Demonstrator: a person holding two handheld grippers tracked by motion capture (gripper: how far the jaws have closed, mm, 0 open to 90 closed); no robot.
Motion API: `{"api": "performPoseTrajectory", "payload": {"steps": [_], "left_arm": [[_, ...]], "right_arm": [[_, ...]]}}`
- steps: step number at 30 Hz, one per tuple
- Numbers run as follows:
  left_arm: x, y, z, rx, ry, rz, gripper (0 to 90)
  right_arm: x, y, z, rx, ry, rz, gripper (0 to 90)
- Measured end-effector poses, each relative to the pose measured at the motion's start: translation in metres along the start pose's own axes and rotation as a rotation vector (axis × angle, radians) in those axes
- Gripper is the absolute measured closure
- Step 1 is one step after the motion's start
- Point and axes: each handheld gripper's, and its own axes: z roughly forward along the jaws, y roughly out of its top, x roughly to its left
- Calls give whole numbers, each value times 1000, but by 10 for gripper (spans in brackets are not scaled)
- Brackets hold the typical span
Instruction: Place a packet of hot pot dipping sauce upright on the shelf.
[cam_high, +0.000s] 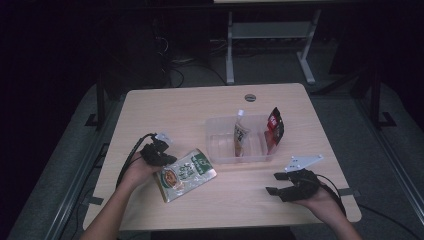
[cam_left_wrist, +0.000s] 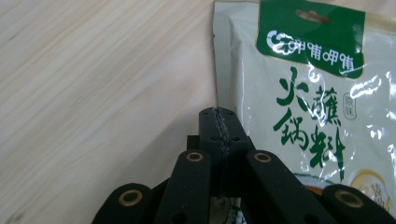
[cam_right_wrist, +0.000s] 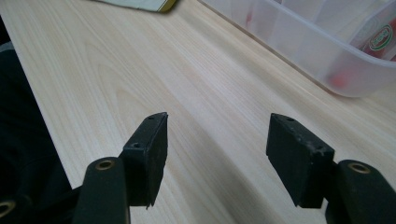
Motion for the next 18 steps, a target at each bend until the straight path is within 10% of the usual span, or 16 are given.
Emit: {"api": "performPoseTrajectory", "payload": {"steps": [12, 18], "left_arm": [[-43, 2, 4, 2, -92, 72, 897], [-53, -1, -2, -28, -70, 92, 895]], "right_arm": [[0, 0, -1, 4, -4, -9, 381], [1, 0, 0, 6, -4, -5, 381]]}}
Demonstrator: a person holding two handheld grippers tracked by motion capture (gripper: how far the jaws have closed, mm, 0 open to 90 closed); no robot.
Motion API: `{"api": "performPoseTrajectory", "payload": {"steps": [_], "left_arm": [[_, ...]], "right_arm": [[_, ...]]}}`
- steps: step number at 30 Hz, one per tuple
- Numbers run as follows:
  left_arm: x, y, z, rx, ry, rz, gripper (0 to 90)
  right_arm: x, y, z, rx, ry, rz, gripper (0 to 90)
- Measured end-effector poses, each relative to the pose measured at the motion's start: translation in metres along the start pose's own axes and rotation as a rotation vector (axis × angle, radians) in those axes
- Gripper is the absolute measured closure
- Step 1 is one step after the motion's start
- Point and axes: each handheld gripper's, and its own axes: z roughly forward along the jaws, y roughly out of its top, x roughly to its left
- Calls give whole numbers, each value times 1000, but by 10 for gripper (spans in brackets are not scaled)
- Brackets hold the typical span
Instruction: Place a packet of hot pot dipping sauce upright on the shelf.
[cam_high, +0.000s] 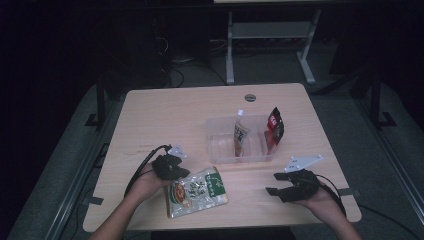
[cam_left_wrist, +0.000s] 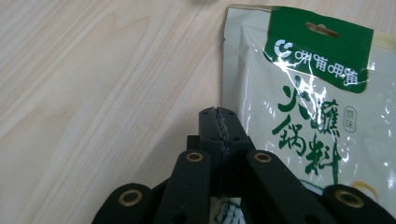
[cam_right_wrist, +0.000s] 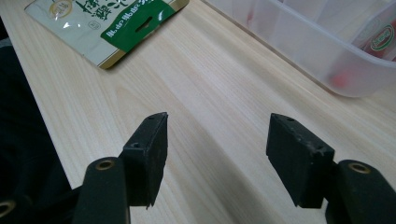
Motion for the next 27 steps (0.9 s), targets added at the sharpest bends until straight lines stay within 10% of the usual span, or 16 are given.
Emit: {"api": "performPoseTrajectory", "payload": {"steps": [6, 13, 27], "left_arm": [[3, -17, -26, -92, -32, -9, 770], [-7, -42, -28, -94, -93, 49, 378], [-3, -43, -8, -67, -132, 83, 291]], "right_arm": [[0, 0, 0, 3, -1, 5, 381], [1, 1, 3, 12, 5, -5, 381], [1, 1, 6, 20, 11, -14, 381]]}}
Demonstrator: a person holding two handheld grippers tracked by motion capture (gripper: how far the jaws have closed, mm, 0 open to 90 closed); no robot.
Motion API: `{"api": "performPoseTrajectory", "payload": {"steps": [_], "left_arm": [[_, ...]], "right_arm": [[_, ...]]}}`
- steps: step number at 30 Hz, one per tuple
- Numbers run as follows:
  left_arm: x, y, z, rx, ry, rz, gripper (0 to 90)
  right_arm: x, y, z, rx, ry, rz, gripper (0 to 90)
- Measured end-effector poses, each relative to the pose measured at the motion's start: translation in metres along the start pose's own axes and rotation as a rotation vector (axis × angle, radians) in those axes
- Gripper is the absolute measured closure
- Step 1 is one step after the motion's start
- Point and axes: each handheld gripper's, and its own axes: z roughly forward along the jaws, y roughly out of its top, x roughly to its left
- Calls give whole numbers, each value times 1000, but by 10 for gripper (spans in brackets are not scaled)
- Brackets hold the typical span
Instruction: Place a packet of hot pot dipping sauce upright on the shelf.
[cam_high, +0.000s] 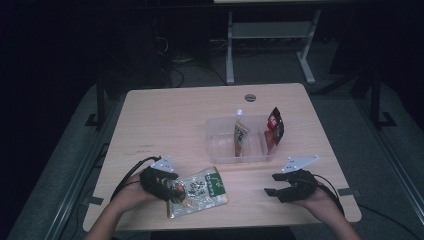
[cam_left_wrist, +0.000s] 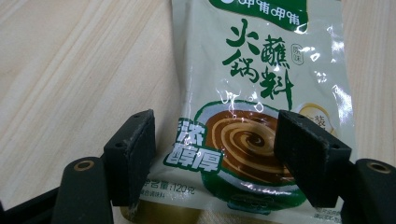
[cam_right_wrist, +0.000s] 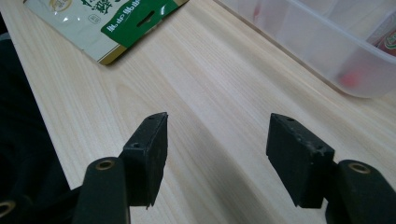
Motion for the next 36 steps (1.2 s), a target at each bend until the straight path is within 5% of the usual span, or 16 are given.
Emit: {"api": "performPoseTrajectory", "payload": {"steps": [9, 23, 28, 36], "left_arm": [[-1, -1, 2, -6, -3, 10, 320], [-5, 3, 2, 10, 5, 41, 769], [-2, 2, 0, -2, -21, 9, 872], [3, 1, -2, -38, -56, -30, 893]], "right_arm": [[0, 0, 1, 2, 1, 0, 381], [1, 0, 2, 7, 5, 3, 381], [1, 1, 4, 6, 17, 4, 383], [-2, 6, 14, -35, 93, 29, 383]]}}
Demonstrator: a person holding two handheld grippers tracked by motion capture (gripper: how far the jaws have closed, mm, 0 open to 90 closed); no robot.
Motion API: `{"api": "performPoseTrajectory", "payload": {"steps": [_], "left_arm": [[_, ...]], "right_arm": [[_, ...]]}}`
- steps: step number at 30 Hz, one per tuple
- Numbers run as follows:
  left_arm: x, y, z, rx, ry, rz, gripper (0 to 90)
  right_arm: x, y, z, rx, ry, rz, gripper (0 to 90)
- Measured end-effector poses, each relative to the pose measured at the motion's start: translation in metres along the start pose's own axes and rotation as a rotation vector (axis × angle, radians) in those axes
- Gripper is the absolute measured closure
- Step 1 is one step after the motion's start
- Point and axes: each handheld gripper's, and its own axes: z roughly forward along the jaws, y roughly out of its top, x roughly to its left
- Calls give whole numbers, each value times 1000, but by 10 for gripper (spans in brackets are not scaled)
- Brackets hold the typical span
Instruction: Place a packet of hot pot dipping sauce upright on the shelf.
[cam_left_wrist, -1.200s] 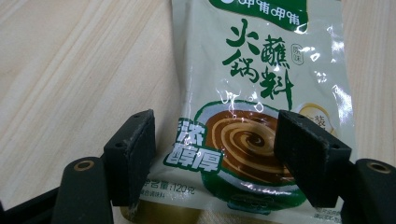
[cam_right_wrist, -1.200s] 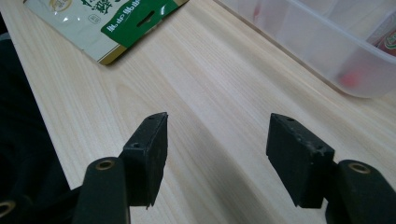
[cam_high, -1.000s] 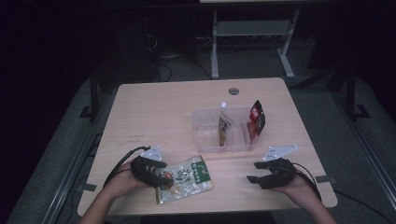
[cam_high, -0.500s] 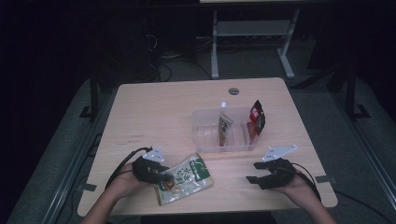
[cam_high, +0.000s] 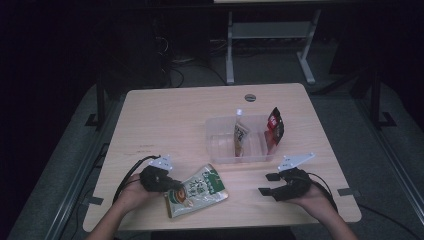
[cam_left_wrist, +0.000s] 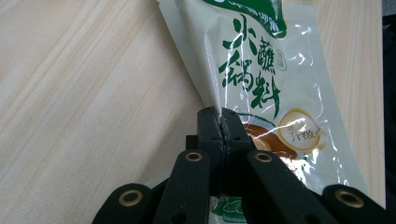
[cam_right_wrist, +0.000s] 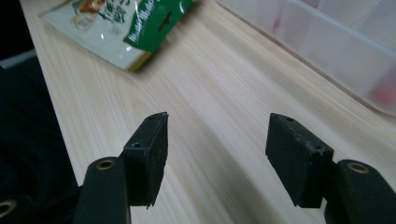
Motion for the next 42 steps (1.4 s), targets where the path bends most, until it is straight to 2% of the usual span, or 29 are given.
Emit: {"api": "performPoseTrajectory", "payload": {"steps": [1, 6, 14, 23, 29, 32, 33, 37, 42], "left_arm": [[-1, 0, 0, -8, -3, -10, 893], [-1, 1, -1, -24, -1, 4, 895], [-6, 4, -2, -53, -24, 9, 897], [-17, 12, -1, -68, -51, 62, 898], [-24, 17, 0, -81, -67, 80, 898], [-26, 18, -1, -75, -66, 101, 898], [-28, 18, 0, -84, -70, 89, 898], [-28, 20, -4, -103, -59, 101, 898], [-29, 22, -9, -141, -65, 93, 899]], "right_arm": [[-1, 1, 3, -3, 8, 0, 378], [-1, 12, 15, -42, 74, 30, 375], [3, 25, 37, -60, 154, 47, 360], [10, 42, 66, -50, 221, 14, 353], [18, 50, 82, -35, 273, 4, 345], [19, 49, 85, -24, 271, -6, 333], [19, 48, 85, -22, 274, -2, 334], [15, 47, 85, -22, 274, 23, 336], [14, 45, 87, -39, 327, 36, 339]]}}
